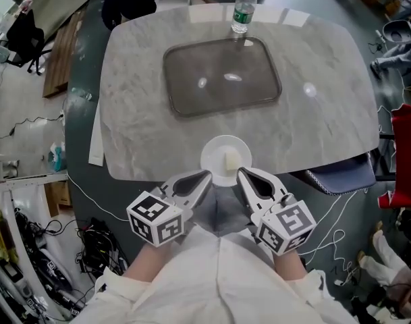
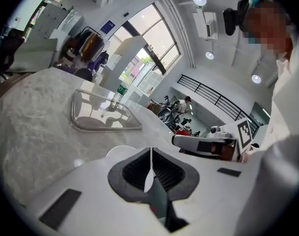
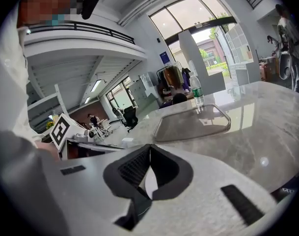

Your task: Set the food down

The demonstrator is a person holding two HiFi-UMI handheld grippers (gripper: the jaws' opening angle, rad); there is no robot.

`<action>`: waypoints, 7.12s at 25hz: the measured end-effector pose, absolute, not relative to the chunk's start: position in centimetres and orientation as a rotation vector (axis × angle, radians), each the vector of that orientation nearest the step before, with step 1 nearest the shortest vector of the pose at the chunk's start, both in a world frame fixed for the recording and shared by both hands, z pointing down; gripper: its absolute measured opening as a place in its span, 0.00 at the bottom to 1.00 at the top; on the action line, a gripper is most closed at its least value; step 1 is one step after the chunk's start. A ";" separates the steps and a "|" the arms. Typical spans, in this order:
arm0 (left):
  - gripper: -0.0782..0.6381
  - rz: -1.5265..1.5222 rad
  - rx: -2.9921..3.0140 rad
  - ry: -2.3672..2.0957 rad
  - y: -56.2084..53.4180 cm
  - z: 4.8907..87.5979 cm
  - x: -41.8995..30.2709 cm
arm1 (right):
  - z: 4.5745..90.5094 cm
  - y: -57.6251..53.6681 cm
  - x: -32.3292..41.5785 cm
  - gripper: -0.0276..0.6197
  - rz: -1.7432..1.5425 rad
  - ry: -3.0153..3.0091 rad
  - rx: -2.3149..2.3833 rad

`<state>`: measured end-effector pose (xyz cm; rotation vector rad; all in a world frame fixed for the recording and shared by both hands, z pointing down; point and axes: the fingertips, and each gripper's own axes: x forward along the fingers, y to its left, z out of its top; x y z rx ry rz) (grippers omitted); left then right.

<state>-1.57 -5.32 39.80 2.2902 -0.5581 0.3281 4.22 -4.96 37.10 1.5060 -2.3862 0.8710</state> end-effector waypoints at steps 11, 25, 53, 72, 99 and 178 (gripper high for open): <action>0.14 0.382 2.236 -0.611 -6.1 42.4 -2.0 | 39.5 -3.5 7.7 0.05 0.936 -2.283 1.547; 0.14 0.424 2.143 -0.684 -5.8 45.5 -3.4 | 44.0 -3.4 9.1 0.05 1.055 -2.176 1.559; 0.14 0.494 1.999 -0.814 -5.0 49.5 -4.4 | 49.0 -1.1 9.9 0.13 1.210 -2.038 1.515; 0.28 0.476 1.963 -0.788 -4.5 49.7 -4.0 | 49.8 -1.0 8.7 0.15 1.273 -2.029 1.494; 0.23 0.501 1.982 -0.760 -4.7 50.0 -3.0 | 49.9 -1.2 9.2 0.15 1.323 -2.016 1.545; 0.22 0.594 2.236 -0.666 -27.1 46.4 0.9 | 46.2 -22.7 12.6 0.14 1.134 -2.049 1.585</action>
